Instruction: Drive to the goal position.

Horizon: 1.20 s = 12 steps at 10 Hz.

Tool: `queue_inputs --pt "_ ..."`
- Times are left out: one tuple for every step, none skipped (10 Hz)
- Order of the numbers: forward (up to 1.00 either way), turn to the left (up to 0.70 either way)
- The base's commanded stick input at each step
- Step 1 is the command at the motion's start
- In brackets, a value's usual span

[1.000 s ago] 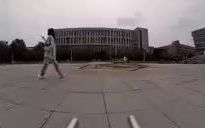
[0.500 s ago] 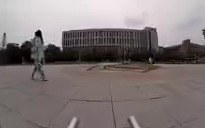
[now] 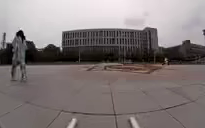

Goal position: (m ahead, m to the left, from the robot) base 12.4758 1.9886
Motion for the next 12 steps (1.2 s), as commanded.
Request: queue_inputs --pt "0.85 0.14" --pt "0.85 0.26" --pt "0.85 0.09" --pt "0.85 0.00" --pt "0.85 0.00" --pt "0.85 0.00" --pt "1.00 0.04" --pt "1.00 0.17" --pt "1.00 0.09" --pt "1.00 0.00" --pt "1.00 0.00" --pt "1.00 0.00"
